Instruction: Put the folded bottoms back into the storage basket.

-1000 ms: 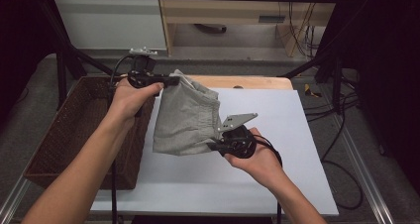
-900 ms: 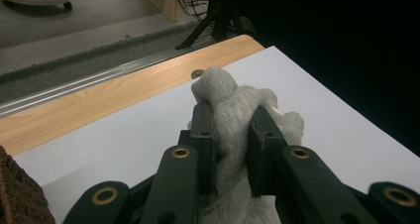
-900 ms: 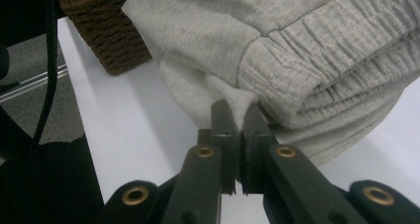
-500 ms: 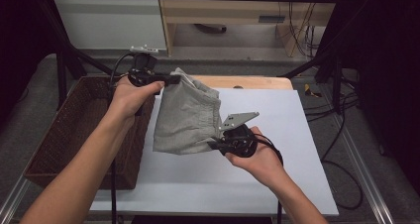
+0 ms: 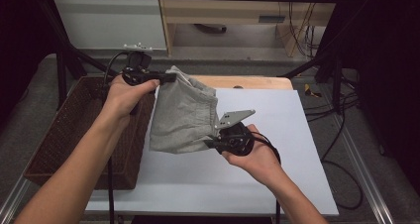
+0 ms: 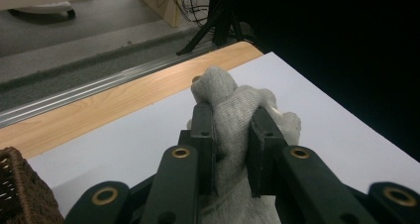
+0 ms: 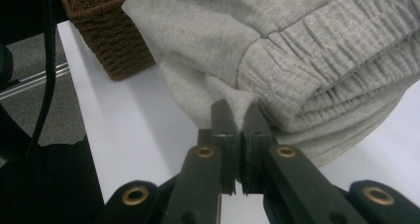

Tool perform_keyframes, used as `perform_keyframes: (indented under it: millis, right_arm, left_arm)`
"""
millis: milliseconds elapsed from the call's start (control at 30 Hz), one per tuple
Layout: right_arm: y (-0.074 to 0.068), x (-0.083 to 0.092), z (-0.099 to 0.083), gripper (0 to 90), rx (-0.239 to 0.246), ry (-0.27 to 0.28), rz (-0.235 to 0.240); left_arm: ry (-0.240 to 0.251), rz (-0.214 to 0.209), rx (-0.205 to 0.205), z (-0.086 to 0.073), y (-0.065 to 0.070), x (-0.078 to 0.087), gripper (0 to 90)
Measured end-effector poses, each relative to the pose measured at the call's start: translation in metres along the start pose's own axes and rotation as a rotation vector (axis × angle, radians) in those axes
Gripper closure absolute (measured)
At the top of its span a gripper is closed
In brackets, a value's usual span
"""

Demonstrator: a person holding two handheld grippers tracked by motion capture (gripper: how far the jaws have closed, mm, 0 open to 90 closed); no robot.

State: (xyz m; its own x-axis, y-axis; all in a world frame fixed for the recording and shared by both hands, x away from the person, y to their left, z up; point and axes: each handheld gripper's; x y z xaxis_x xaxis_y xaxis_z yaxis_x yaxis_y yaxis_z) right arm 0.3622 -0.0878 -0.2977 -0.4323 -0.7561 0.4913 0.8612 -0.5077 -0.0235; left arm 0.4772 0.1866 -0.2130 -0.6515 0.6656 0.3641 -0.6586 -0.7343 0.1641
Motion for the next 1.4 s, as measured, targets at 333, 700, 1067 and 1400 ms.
perform_keyframes:
  millis: [333, 700, 1067, 1400]
  right_arm:
    - [-0.005, -0.005, 0.011, 87.5, 0.020, -0.003, 0.007]
    - [-0.009, -0.012, 0.020, 87.5, 0.037, -0.002, 0.021]
    - [-0.014, -0.023, 0.029, 87.5, 0.057, -0.012, 0.038]
    - [-0.021, -0.032, 0.038, 87.5, 0.071, -0.010, 0.053]
  left_arm:
    - [0.005, 0.008, -0.003, 0.004, -0.003, 0.010, 76.8]
    - [0.008, 0.023, -0.003, 0.006, -0.009, 0.021, 76.8]
    - [0.007, 0.039, -0.002, 0.007, -0.015, 0.032, 76.8]
    - [0.009, 0.058, 0.000, 0.007, -0.021, 0.048, 76.8]
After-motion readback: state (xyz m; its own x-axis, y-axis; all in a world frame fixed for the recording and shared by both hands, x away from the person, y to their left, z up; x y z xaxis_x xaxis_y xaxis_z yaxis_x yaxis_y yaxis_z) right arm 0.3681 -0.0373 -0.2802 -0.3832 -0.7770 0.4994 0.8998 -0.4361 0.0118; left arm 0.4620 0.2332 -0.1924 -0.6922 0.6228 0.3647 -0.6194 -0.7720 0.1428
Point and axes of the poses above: each handheld gripper's, and its own axes: x roughly backward along the jaws, z roughly out of its top, y roughly to its right, and after that the axes turned 10 degrees about y, right-handed
